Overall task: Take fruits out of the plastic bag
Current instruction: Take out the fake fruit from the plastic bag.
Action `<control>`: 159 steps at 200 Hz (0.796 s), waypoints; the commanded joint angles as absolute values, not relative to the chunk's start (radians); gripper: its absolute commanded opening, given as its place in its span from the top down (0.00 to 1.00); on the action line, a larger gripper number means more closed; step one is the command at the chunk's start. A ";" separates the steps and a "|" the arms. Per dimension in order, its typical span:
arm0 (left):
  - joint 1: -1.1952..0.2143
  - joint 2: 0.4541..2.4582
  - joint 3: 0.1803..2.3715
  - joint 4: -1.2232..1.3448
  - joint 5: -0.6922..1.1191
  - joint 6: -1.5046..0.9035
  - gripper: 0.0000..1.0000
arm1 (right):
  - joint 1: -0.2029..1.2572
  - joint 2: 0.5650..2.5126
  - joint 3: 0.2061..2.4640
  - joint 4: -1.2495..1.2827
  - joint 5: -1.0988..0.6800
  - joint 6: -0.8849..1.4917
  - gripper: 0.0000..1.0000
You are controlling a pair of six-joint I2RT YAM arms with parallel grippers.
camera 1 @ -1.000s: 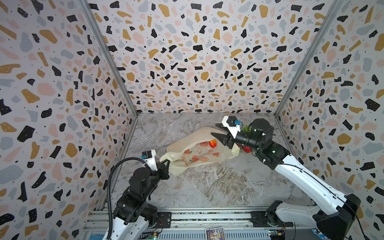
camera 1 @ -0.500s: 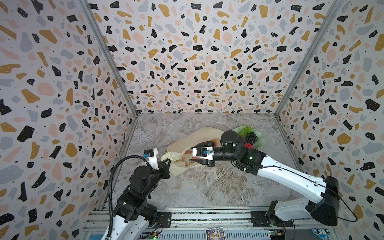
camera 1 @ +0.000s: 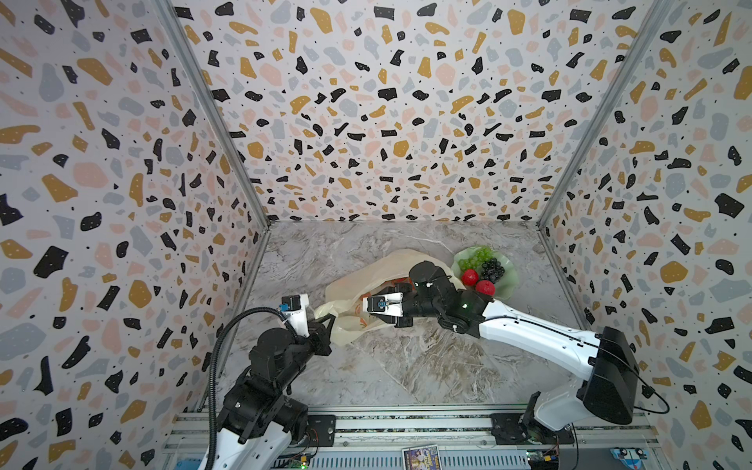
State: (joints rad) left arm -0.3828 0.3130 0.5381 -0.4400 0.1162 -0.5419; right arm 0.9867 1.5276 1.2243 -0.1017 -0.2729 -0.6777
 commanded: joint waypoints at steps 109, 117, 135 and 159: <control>-0.386 0.275 0.541 -0.444 0.116 -0.536 0.97 | 0.853 1.647 1.071 0.165 0.053 -0.763 0.57; -0.386 0.275 0.541 -0.444 0.116 -0.533 0.98 | 0.854 1.670 1.073 0.182 0.107 -0.765 0.57; -0.386 0.275 0.542 -0.443 0.118 -0.532 0.98 | 0.848 1.723 1.089 0.210 0.177 -0.748 0.56; -0.386 0.274 0.541 -0.447 0.123 -0.531 0.98 | 0.831 1.794 1.136 0.211 0.249 -0.668 0.53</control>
State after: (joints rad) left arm -0.3828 0.2844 0.5377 -0.4656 0.1146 -0.5419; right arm 0.8467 1.7508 1.0813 0.1806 0.1253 -0.7383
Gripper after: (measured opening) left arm 0.045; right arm 0.462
